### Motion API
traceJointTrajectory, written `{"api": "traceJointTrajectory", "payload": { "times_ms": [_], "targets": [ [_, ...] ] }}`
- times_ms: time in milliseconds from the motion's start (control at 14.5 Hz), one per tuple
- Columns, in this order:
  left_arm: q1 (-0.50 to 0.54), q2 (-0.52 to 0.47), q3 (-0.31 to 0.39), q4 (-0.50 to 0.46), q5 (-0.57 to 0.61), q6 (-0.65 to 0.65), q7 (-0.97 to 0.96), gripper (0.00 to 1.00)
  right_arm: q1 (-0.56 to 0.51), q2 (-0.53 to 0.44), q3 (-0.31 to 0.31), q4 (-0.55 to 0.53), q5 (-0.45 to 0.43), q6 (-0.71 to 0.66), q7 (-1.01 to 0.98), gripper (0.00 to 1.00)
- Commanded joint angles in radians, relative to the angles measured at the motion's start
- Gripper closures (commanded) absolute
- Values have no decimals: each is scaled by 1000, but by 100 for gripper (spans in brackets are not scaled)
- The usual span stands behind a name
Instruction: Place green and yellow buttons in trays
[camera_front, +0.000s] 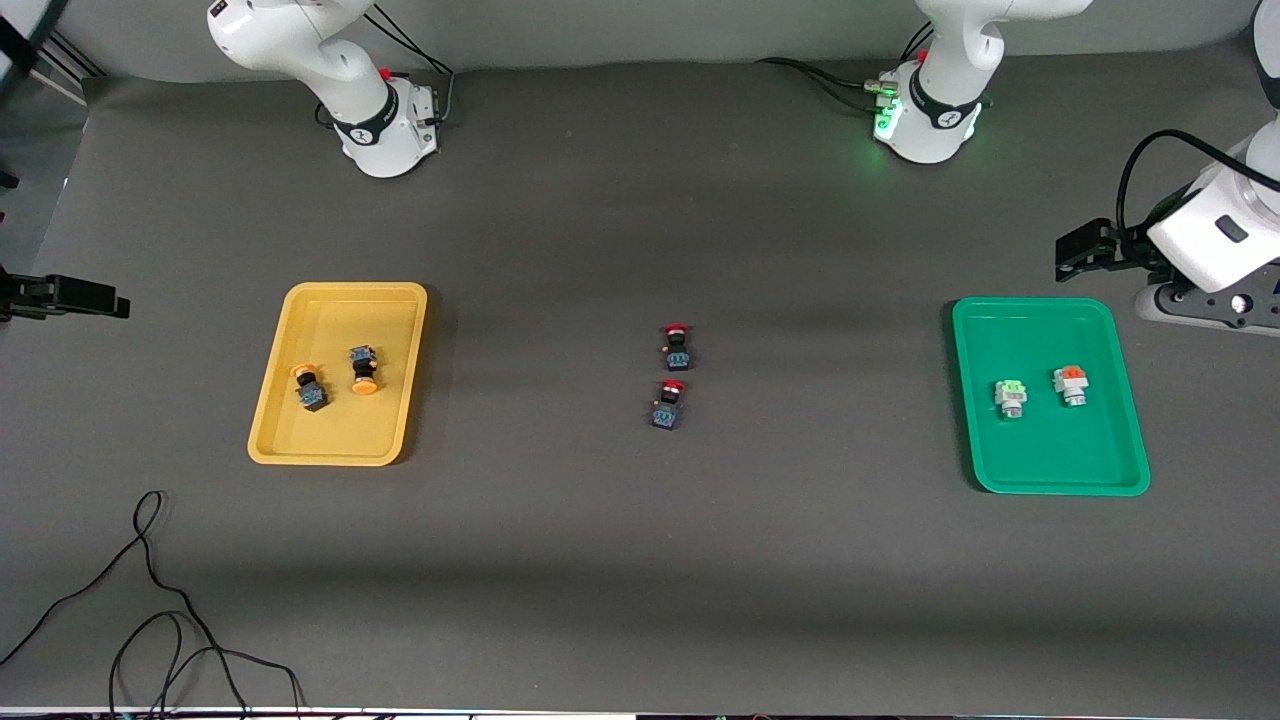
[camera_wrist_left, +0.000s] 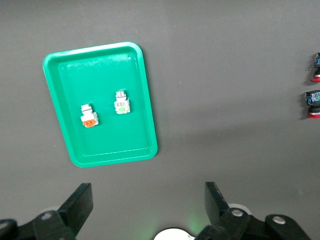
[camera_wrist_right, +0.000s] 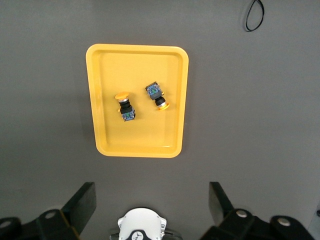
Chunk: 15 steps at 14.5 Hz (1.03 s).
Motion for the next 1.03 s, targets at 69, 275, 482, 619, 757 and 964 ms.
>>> {"api": "traceJointTrajectory", "payload": {
  "times_ms": [69,275,482,619,757,964],
  "targets": [
    [-13,1,13,8,-6,9,7,0,-264,-102,361,1,-83,-23,110,0],
    [-12,4,13,8,-6,9,5,0,-375,-165,537,-62,-155,2,152,0],
    [-12,8,13,16,-3,10,7,0,-373,-280,546,-220,-163,146,150,0],
    [-12,8,13,17,-2,10,7,0,-426,-351,583,-323,-161,219,143,0],
    [-12,10,13,17,-3,10,7,0,-535,-377,696,-321,-163,220,144,0],
    [-12,16,13,26,0,10,7,0,-569,-394,735,-286,-207,220,155,0]
  ]
}}
